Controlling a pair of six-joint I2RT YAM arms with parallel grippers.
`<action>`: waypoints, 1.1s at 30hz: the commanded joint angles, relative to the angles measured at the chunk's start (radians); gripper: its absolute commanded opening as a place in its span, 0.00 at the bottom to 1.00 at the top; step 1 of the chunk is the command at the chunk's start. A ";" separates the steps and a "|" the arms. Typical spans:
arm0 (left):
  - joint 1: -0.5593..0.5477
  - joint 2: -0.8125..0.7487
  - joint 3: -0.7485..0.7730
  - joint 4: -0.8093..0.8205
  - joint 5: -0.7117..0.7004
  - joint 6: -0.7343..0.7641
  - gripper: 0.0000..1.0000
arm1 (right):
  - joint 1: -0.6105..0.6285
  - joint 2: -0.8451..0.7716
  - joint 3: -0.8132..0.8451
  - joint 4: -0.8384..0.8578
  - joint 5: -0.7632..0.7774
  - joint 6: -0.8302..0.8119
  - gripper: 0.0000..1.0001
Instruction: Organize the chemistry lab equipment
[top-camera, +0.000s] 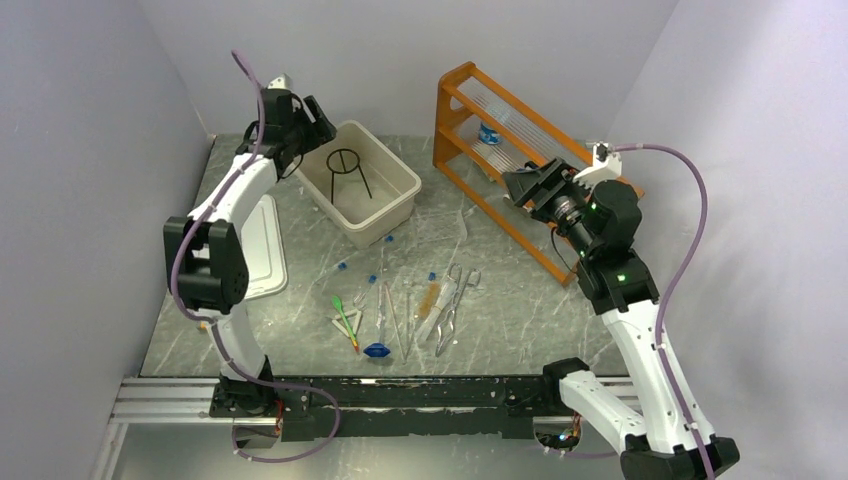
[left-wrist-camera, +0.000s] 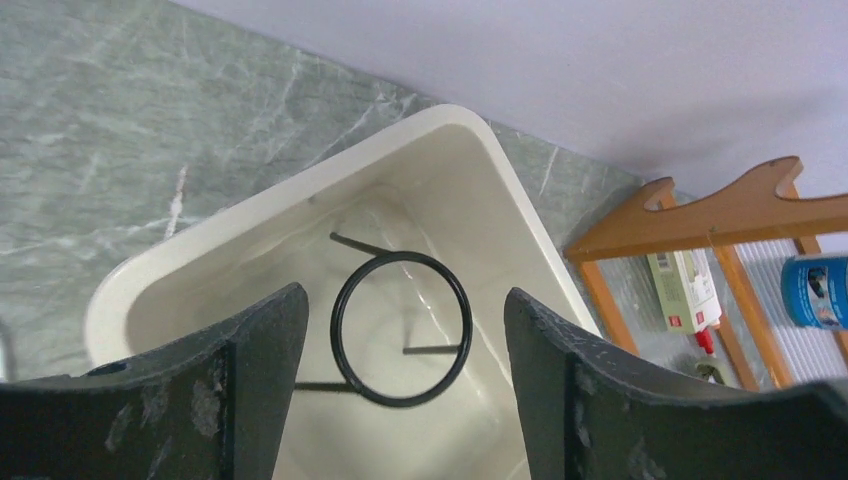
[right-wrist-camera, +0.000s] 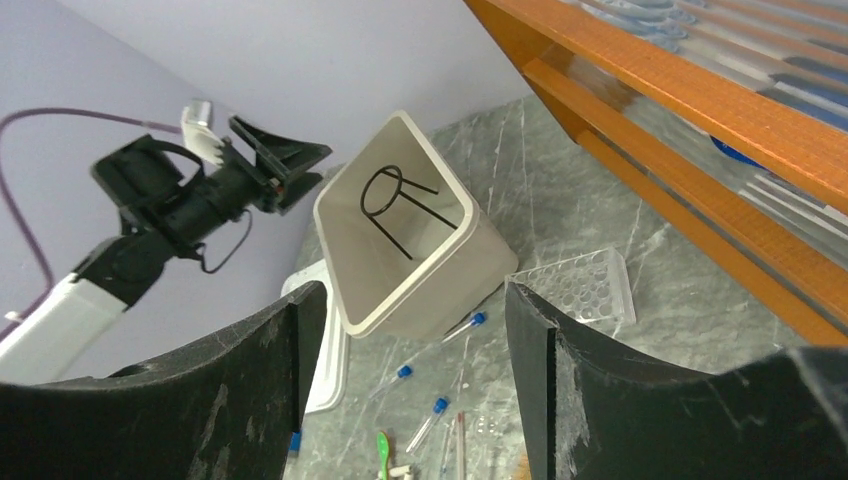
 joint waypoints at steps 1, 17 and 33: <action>0.004 -0.077 0.044 -0.146 0.029 0.161 0.77 | -0.006 0.024 0.003 0.016 -0.058 -0.057 0.69; -0.049 0.049 0.096 -0.314 0.085 0.282 0.68 | 0.224 0.163 -0.019 0.007 0.014 -0.094 0.61; -0.063 0.168 0.134 -0.277 0.135 0.271 0.41 | 0.294 0.212 -0.054 0.018 0.074 -0.074 0.59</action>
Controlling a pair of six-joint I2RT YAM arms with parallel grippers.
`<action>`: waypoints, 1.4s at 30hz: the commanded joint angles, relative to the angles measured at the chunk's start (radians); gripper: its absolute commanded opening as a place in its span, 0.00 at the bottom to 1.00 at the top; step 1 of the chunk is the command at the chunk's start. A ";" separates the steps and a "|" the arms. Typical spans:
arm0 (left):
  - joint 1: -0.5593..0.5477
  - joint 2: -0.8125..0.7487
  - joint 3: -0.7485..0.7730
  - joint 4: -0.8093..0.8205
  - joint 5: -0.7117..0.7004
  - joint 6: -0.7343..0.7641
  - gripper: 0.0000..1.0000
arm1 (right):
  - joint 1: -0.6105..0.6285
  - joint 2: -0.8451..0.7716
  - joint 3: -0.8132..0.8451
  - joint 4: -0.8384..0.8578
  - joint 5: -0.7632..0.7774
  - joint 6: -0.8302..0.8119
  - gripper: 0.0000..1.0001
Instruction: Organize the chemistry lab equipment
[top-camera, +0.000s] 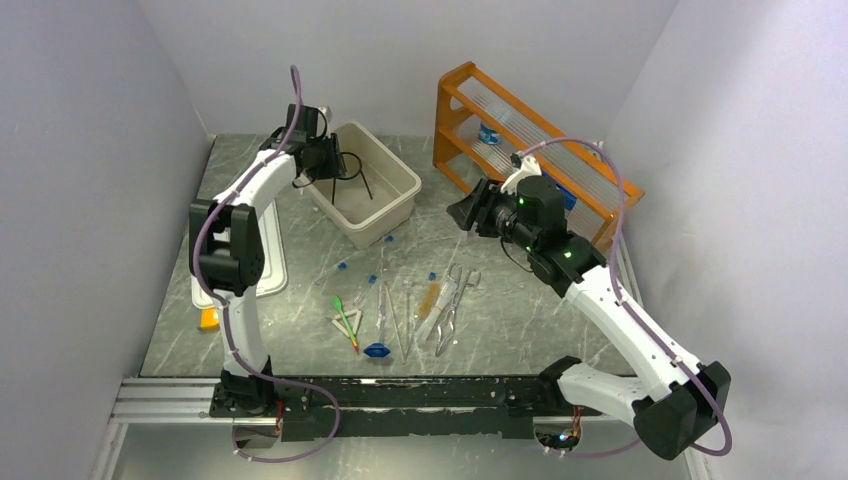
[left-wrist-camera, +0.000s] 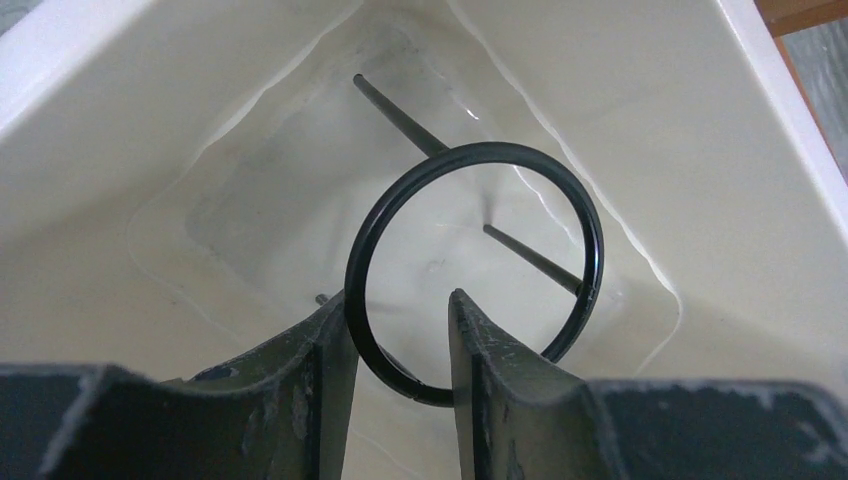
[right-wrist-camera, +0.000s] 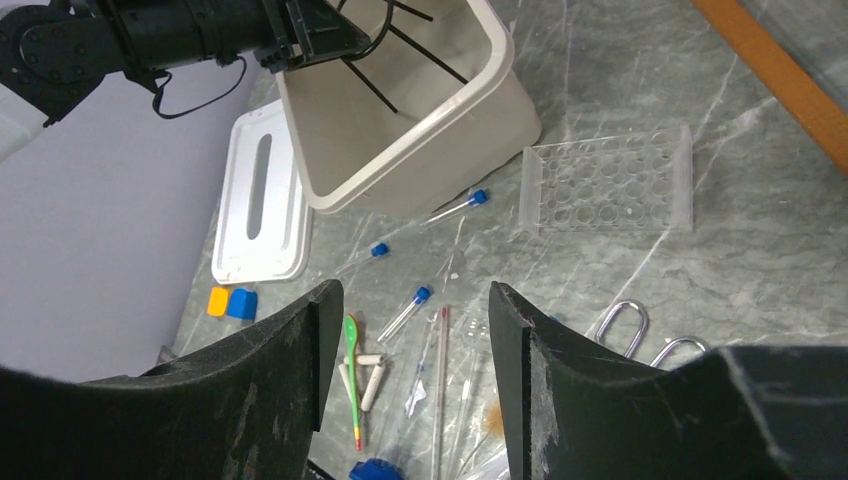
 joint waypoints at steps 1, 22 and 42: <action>-0.005 0.030 0.035 0.055 0.061 -0.025 0.41 | 0.011 0.006 -0.009 0.014 0.030 0.002 0.59; -0.003 0.002 0.195 0.051 -0.062 -0.002 0.70 | 0.050 0.048 -0.001 -0.054 0.114 -0.048 0.68; -0.187 -0.671 -0.377 0.119 0.146 -0.066 0.73 | 0.320 0.209 -0.235 -0.128 0.330 0.313 0.43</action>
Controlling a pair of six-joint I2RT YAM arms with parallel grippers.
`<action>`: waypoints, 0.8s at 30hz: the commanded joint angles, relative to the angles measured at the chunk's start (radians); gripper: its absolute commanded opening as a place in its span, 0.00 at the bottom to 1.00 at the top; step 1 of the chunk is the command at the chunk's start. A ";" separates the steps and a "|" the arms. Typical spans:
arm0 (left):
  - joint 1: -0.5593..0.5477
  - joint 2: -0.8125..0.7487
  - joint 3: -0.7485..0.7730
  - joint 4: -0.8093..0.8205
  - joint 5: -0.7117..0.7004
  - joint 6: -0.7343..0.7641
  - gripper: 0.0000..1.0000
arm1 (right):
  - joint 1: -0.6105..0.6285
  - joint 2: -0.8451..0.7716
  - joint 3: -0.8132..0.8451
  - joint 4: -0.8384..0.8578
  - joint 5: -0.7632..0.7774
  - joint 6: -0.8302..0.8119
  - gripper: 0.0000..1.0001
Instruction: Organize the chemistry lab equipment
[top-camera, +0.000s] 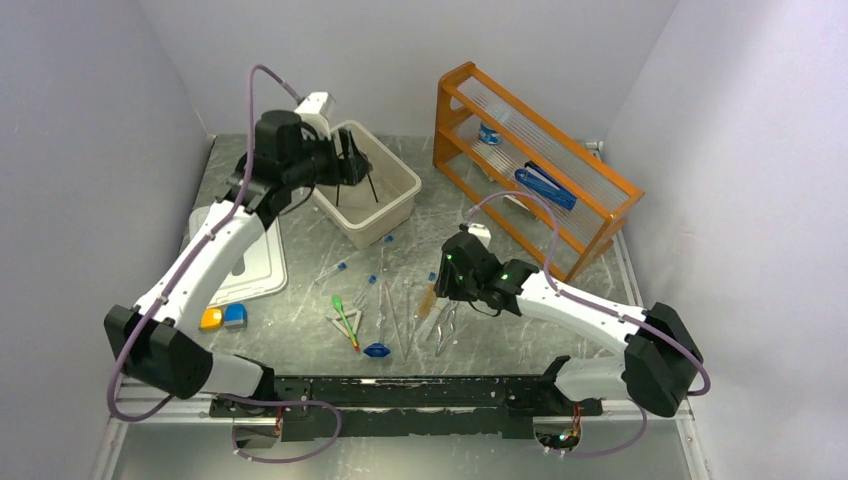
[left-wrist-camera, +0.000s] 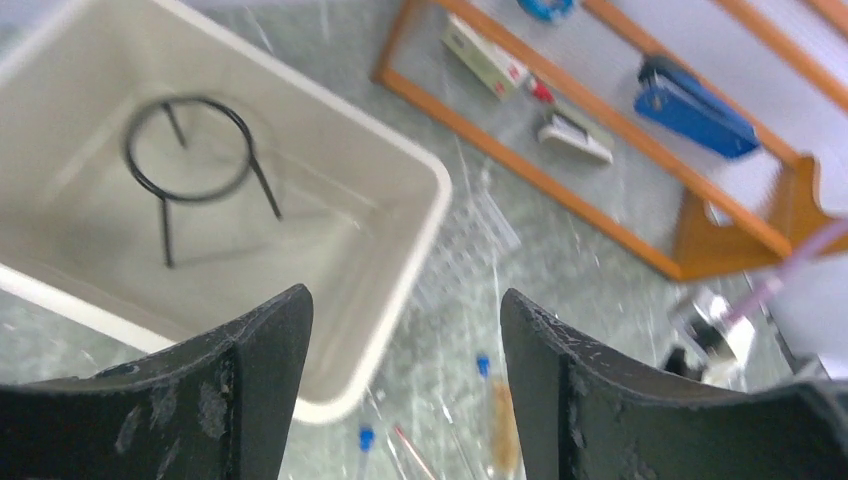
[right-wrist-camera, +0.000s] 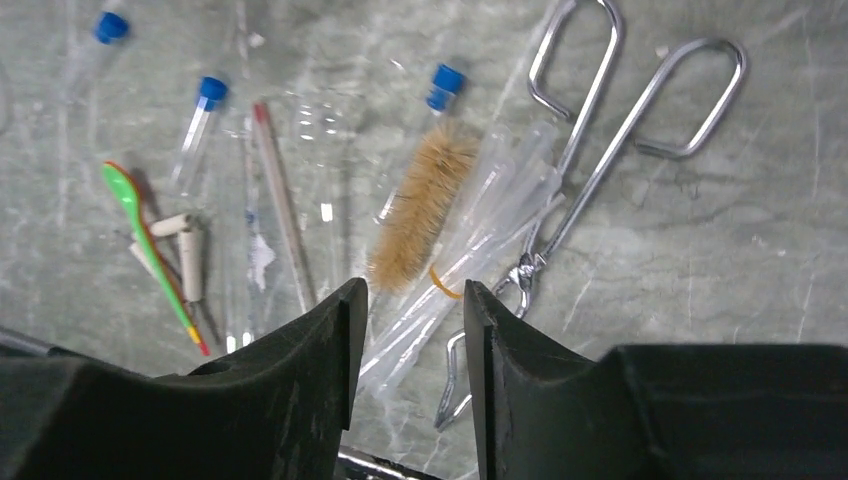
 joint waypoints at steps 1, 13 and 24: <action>-0.045 -0.081 -0.157 0.042 0.067 -0.044 0.72 | 0.035 0.029 -0.038 0.008 0.108 0.154 0.43; -0.066 -0.206 -0.379 0.068 0.107 -0.083 0.72 | 0.094 0.119 -0.111 0.100 0.152 0.312 0.35; -0.076 -0.213 -0.424 0.093 0.145 -0.110 0.72 | 0.095 0.174 -0.149 0.176 0.162 0.371 0.29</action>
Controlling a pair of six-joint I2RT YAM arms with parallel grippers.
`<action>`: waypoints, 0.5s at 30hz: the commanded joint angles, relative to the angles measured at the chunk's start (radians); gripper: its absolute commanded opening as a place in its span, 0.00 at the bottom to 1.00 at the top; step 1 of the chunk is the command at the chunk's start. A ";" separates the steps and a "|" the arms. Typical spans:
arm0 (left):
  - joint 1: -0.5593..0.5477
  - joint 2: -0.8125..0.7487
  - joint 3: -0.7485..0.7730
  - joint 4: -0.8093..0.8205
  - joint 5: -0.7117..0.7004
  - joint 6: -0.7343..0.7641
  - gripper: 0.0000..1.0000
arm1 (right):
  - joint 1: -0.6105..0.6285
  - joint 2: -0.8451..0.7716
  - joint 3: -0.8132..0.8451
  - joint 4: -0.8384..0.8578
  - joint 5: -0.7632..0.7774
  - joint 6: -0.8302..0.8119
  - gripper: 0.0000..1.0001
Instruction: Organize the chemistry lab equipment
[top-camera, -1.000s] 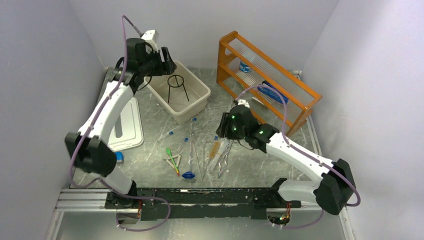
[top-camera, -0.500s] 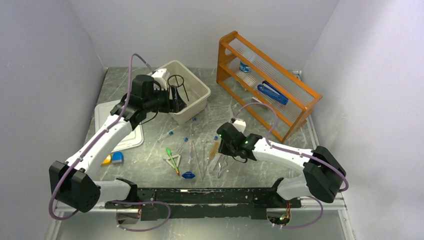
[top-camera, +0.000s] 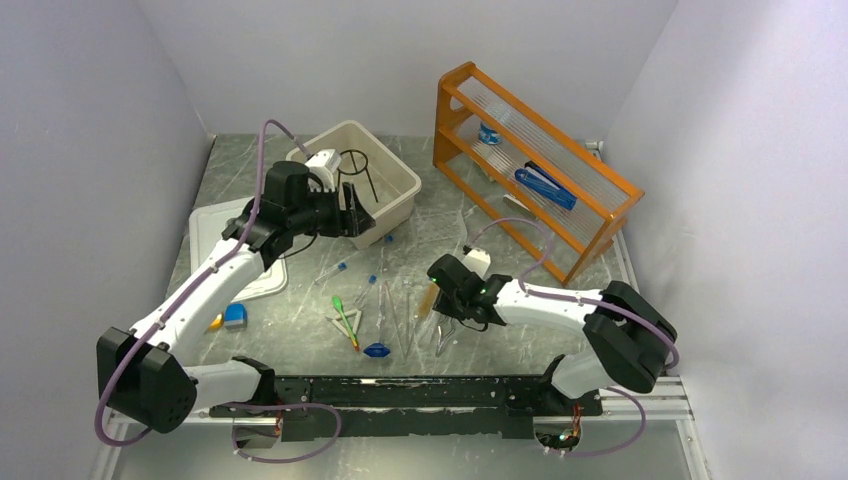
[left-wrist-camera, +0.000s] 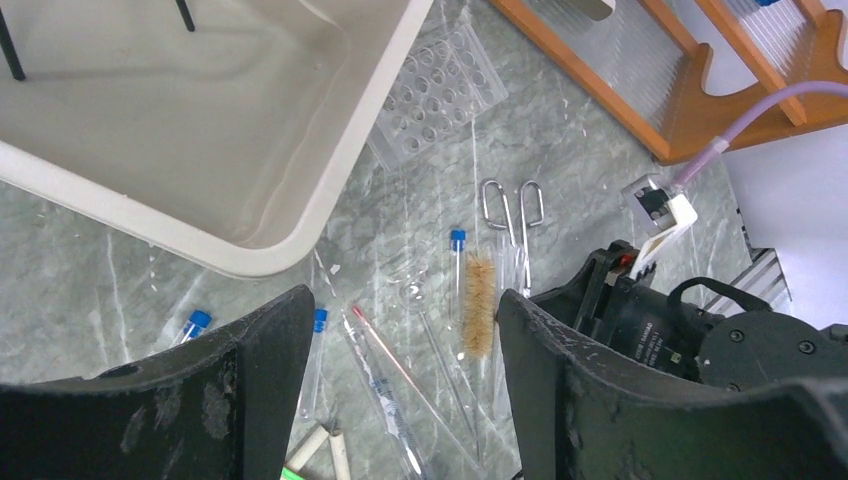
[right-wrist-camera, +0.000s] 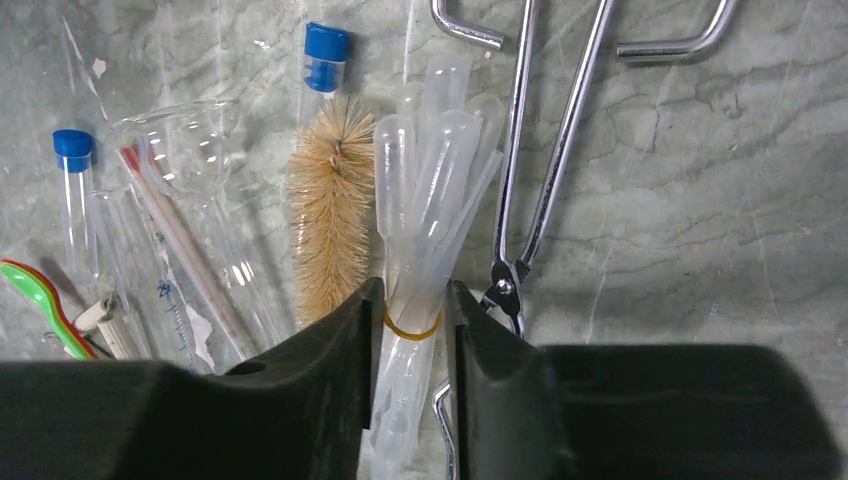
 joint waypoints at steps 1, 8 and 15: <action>-0.014 -0.016 -0.012 0.048 0.048 -0.023 0.71 | 0.005 -0.001 -0.023 0.043 0.047 0.039 0.25; -0.019 -0.018 -0.039 0.094 0.106 -0.068 0.72 | 0.005 -0.126 -0.033 0.017 0.114 0.037 0.13; -0.019 -0.033 -0.091 0.212 0.199 -0.133 0.81 | 0.003 -0.357 -0.043 0.099 0.138 -0.088 0.12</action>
